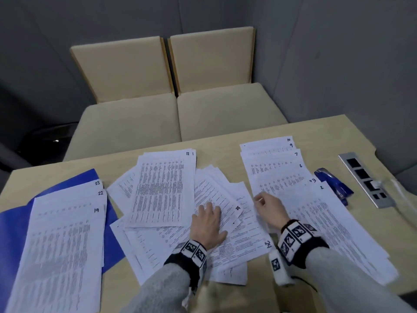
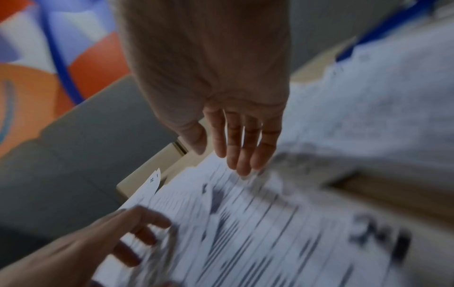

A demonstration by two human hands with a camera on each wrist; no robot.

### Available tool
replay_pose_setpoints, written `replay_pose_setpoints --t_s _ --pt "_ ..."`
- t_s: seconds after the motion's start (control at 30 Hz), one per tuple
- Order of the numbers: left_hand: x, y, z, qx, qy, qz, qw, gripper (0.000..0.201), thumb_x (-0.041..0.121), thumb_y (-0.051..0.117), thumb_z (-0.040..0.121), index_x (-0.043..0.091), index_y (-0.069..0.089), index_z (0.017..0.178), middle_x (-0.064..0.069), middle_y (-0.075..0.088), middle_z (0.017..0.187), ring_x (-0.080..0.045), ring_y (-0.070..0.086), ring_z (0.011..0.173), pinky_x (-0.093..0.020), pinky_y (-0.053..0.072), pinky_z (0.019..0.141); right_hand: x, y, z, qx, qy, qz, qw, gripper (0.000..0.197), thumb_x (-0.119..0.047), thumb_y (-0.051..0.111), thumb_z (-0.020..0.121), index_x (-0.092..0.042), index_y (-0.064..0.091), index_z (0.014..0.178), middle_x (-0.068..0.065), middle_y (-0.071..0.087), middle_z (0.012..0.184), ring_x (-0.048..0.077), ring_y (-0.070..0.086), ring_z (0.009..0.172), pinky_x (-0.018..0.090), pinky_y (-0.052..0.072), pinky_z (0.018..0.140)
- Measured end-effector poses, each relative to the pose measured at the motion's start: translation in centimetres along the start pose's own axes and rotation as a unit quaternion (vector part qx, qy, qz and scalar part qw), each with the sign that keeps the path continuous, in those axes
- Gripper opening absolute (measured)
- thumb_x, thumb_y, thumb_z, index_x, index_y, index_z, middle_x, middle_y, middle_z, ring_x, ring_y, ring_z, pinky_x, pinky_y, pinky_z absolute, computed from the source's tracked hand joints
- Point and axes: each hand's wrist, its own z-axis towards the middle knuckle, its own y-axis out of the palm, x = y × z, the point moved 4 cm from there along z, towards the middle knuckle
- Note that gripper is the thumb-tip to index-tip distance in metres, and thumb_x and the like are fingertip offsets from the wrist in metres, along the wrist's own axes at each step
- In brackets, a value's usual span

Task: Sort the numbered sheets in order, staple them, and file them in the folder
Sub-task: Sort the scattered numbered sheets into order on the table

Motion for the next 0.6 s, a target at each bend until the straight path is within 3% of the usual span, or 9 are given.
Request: replay_pose_setpoints --t_s 0.1,0.2,0.3,0.37,0.43,0.5,0.53,0.6 --pt "0.1 -0.5 -0.2 0.0 0.013 0.008 1.0 0.056 0.048 0.053 0.085 0.012 0.035 0.124 -0.012 0.037 0.129 -0.032 0.039 0.116 -0.042 0.05 0.083 -1.6 3.5 -0.4 -0.052 0.026 0.096 0.994 0.022 -0.032 0.057 0.092 -0.015 0.059 0.106 0.001 0.061 0.098 0.018 0.057 0.093 0.027 0.046 0.082" --pt "-0.1 -0.5 -0.7 -0.004 0.037 0.007 0.999 0.052 0.043 0.05 0.088 0.011 0.035 0.127 -0.012 0.038 0.129 -0.031 0.04 0.117 -0.04 0.051 0.08 -1.8 4.8 -0.2 -0.039 0.037 0.078 0.996 0.011 -0.024 0.062 0.087 -0.017 0.055 0.09 -0.001 0.057 0.083 0.022 0.058 0.087 0.031 0.046 0.08" --pt "-1.2 -1.1 -0.6 0.007 0.009 -0.127 0.992 0.048 0.043 0.044 0.092 0.013 0.039 0.129 -0.009 0.047 0.126 -0.028 0.047 0.114 -0.039 0.049 0.085 -2.4 4.6 -0.5 -0.016 0.012 0.103 0.994 0.016 -0.017 0.066 0.083 -0.02 0.053 0.073 -0.001 0.059 0.072 0.023 0.06 0.077 0.032 0.05 0.075" --pt "-2.6 -2.2 -0.3 0.013 -0.076 -0.293 0.953 0.051 0.054 0.037 0.094 0.013 0.048 0.122 -0.006 0.059 0.116 -0.023 0.056 0.103 -0.036 0.045 0.087 -3.4 4.4 -1.4 -0.032 -0.029 0.144 0.989 0.022 -0.014 0.069 0.081 -0.019 0.053 0.067 0.0 0.06 0.066 0.019 0.06 0.065 0.032 0.051 0.067" --pt "-3.7 -2.8 0.3 0.001 -0.14 -0.436 0.889 0.062 0.068 0.032 0.09 0.012 0.055 0.103 0.0 0.063 0.097 -0.018 0.058 0.088 -0.033 0.043 0.081 -4.4 4.6 -2.2 -0.052 -0.069 0.161 0.983 0.019 -0.016 0.07 0.081 -0.016 0.056 0.068 0.003 0.064 0.067 0.017 0.06 0.062 0.033 0.052 0.063" --pt "-4.6 -3.0 0.8 -0.007 -0.167 -0.487 0.857 0.063 0.072 0.041 0.084 0.013 0.06 0.091 0.001 0.065 0.091 -0.018 0.061 0.085 -0.032 0.044 0.078 -5.3 5.1 -3.0 -0.065 -0.111 0.146 0.981 0.015 -0.019 0.069 0.082 -0.016 0.06 0.07 0.005 0.067 0.072 0.014 0.061 0.065 0.035 0.053 0.067" --pt "-5.0 -2.9 1.0 -0.009 -0.171 -0.481 0.86 0.052 0.065 0.05 0.084 0.015 0.061 0.085 0.001 0.066 0.087 -0.018 0.062 0.083 -0.032 0.046 0.078 -5.6 5.6 -3.3 -0.082 -0.13 0.138 0.978 0.013 -0.021 0.07 0.082 -0.017 0.062 0.072 0.003 0.068 0.075 0.013 0.062 0.068 0.031 0.052 0.068" --pt "-5.9 -2.4 1.2 -0.013 -0.173 -0.455 0.873 0.025 0.037 0.059 0.087 0.018 0.056 0.07 -0.001 0.064 0.078 -0.019 0.059 0.076 -0.03 0.048 0.076 -6.0 6.3 -4.1 -0.133 -0.155 0.13 0.97 0.006 -0.023 0.073 0.079 -0.021 0.068 0.08 -0.004 0.07 0.084 0.008 0.064 0.08 0.018 0.05 0.074"
